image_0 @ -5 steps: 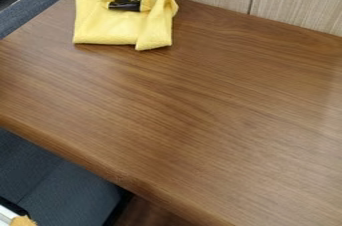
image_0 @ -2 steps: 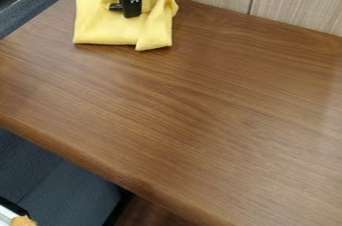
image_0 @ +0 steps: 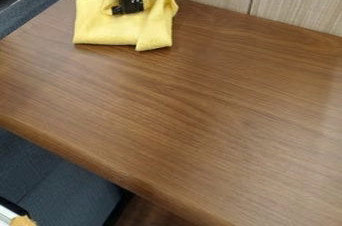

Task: Unfold the yellow cloth on the table from top left to bottom right

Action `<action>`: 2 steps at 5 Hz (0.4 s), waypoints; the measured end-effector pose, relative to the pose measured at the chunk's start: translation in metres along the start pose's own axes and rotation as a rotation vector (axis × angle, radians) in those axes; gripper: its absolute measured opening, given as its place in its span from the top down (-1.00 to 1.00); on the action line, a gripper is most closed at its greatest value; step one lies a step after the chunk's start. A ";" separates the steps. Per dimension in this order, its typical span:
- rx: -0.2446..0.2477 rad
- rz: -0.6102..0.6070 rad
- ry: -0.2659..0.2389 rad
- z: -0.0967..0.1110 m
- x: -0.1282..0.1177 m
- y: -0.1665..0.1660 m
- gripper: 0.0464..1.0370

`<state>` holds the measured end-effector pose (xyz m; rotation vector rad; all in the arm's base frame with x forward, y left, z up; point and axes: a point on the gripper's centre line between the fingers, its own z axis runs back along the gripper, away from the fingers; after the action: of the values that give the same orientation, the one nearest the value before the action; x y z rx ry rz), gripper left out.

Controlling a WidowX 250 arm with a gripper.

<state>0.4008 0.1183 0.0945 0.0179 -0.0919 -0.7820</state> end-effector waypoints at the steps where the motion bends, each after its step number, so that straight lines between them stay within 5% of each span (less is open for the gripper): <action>1: -0.010 0.005 -0.006 -0.002 0.001 -0.002 0.94; 2: -0.011 0.012 -0.019 0.001 0.001 -0.006 0.96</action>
<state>0.3970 0.1135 0.0955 -0.0006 -0.1052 -0.7706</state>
